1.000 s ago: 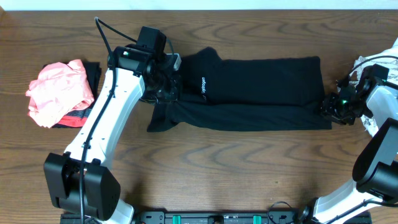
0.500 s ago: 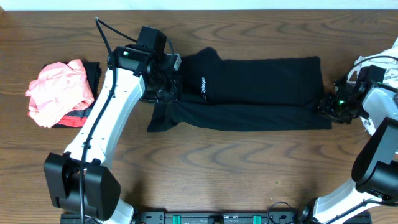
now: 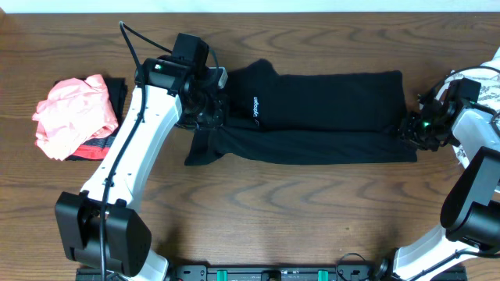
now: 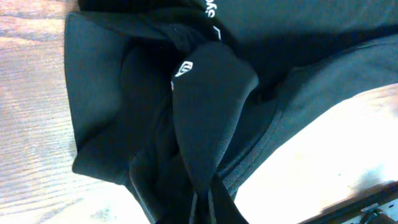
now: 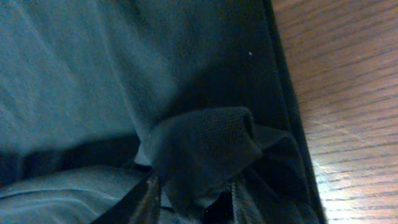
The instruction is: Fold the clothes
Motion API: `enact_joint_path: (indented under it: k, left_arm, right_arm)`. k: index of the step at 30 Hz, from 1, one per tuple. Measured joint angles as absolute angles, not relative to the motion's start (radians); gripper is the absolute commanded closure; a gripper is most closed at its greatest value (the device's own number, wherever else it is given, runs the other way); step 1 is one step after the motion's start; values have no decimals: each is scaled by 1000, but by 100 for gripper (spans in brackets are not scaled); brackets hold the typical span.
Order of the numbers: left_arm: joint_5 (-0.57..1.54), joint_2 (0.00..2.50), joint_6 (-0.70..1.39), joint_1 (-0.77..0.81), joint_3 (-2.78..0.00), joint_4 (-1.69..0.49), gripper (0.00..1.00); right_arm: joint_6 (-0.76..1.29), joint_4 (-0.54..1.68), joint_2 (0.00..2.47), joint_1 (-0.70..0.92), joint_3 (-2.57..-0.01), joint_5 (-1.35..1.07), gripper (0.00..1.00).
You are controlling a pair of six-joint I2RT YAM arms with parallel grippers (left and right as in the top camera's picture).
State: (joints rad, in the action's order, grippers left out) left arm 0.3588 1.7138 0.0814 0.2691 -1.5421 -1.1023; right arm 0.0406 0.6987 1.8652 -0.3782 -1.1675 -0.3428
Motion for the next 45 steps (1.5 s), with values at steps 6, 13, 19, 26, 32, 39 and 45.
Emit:
enact_joint_path:
  k: [6,13,19,26,32,39,45]
  left_arm:
    - [359,1714,81,269,-1542,-1102,94]
    - [359,1714,81,269,-1542,-1102,94]
    - [345,1714,81,269,-1542,-1086,94]
    - [297,1670,81,269,-1542,-996,94]
    - [232,1557,81,269,-1542,-929,94]
    - [143,1441,81,269,-1542,-889,94]
    - [112,1400,81,269,-1542,-878,94]
  right_arm:
    - [53,691,1865,-378,-1168,-371,99]
    - [48,691,1865,-378,-1168,-392,99]
    - [40,741,1864,-378,-1188,-492,99]
    - [36,833,1755,-378,-1342,-510,99]
    - [35,854,1561,-378,-1460,-460,99]
    - [33,864,1448,-379,-1494,-414,99]
    - [33,876,1432,-379,-1504,-406,99]
